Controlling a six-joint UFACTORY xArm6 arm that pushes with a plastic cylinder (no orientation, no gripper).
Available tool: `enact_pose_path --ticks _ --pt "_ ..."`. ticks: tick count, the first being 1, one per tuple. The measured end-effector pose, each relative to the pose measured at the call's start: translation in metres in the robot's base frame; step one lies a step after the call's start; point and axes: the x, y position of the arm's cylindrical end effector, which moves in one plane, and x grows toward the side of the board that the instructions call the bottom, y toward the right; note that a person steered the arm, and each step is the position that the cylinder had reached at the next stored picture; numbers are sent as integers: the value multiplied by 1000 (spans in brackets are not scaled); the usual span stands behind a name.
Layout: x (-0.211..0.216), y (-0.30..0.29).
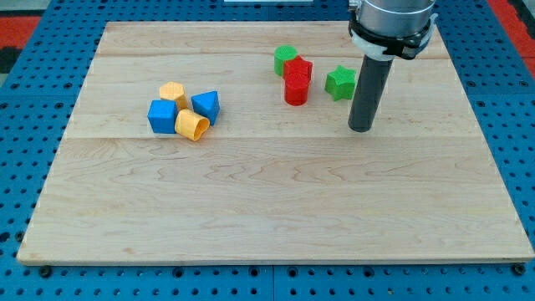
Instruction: Push the yellow heart into yellow hexagon
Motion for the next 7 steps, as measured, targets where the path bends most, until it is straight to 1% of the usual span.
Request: enact_pose_path --ticks 1,5,6,7 --pt "0 0" --pt "31 -1" --pt "25 -21" --pt "36 -83"
